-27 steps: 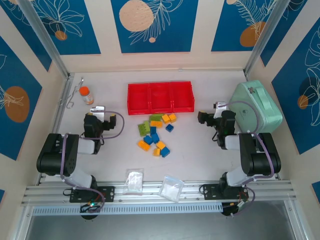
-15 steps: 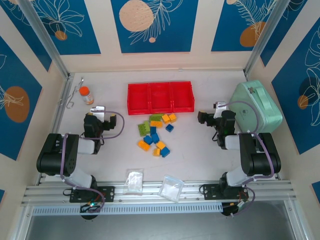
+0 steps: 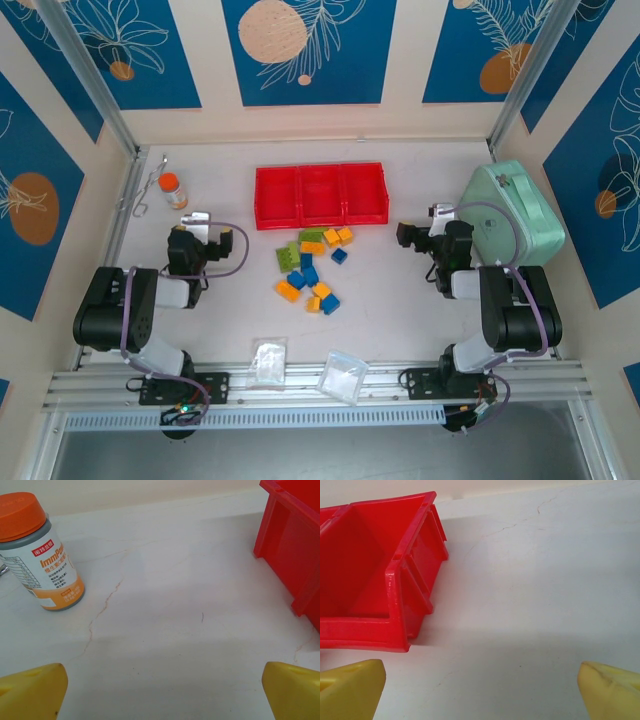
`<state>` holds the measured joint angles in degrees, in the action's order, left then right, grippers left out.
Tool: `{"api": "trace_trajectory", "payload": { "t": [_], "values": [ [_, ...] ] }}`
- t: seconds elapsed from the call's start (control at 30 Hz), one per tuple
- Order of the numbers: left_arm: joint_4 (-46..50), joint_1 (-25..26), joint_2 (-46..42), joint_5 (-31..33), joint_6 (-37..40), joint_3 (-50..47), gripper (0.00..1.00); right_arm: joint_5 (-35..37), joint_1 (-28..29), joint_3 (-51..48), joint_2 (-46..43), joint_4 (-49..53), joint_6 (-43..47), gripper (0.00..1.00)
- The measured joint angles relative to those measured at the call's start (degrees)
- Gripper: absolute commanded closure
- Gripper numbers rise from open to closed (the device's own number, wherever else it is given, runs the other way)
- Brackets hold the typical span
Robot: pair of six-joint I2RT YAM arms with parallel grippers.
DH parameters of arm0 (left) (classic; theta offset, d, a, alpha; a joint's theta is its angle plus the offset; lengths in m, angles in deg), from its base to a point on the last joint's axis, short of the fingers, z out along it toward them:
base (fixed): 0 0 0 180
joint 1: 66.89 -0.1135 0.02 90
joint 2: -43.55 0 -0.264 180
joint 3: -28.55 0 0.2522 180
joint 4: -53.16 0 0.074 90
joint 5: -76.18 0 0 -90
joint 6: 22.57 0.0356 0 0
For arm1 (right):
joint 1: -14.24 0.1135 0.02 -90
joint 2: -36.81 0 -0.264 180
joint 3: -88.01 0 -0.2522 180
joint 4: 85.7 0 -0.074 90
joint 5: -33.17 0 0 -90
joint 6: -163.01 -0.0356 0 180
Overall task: Sort the legos into containers by color
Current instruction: Pick up the lego from the bottom-center of the table.
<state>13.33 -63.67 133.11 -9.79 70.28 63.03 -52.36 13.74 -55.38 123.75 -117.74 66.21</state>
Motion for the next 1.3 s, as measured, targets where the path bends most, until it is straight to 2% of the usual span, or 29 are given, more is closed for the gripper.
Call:
{"api": "trace_trajectory", "payload": {
  "t": [0.13,0.23,0.3,0.4,0.47,0.57,0.67,0.73,0.87,0.97,1.1,1.3],
  "values": [
    [0.00,0.07,0.00,0.02,0.02,0.00,0.01,0.48,0.28,-0.02,0.00,-0.02,0.00,0.01],
    [4.15,1.64,-3.67,1.75,0.57,-0.07,0.01,7.26,3.30,0.13,-1.97,2.67,0.13,0.01],
    [10.36,3.80,-10.97,4.57,0.09,0.31,0.01,11.72,6.54,1.53,-7.43,10.62,-0.90,0.01],
    [23.74,5.77,-23.10,9.29,-4.70,5.51,0.01,12.52,7.21,6.93,-16.13,21.57,-8.15,0.01],
    [34.42,5.79,-27.17,13.35,-9.68,12.98,0.01,9.94,4.85,11.30,-19.61,26.77,-14.47,0.00],
    [45.62,5.79,-30.36,14.43,-16.17,19.98,0.01,2.75,3.17,16.90,-20.20,33.62,-19.91,0.00],
    [56.37,6.03,-32.87,11.23,-22.10,21.73,0.01,-4.48,6.73,22.60,-18.21,43.17,-19.58,0.00],
    [63.65,6.58,-33.44,7.72,-25.05,21.79,0.01,-6.54,10.75,26.84,-16.44,50.34,-16.94,0.00],
    [76.76,8.72,-34.16,0.52,-28.02,21.77,0.01,-4.63,18.93,31.30,-14.23,60.26,-11.06,0.00],
    [84.35,10.36,-37.20,-3.17,-28.41,21.68,0.01,-4.72,21.64,31.36,-12.35,65.33,-8.61,0.00],
    [89.44,11.45,-42.80,-6.05,-28.72,21.55,0.01,-4.57,26.27,33.46,-5.35,71.84,-7.26,0.03],
    [93.00,11.82,-47.34,-9.11,-29.18,21.59,0.01,-3.76,37.70,34.40,1.84,77.68,-6.08,0.12]
  ]
}}
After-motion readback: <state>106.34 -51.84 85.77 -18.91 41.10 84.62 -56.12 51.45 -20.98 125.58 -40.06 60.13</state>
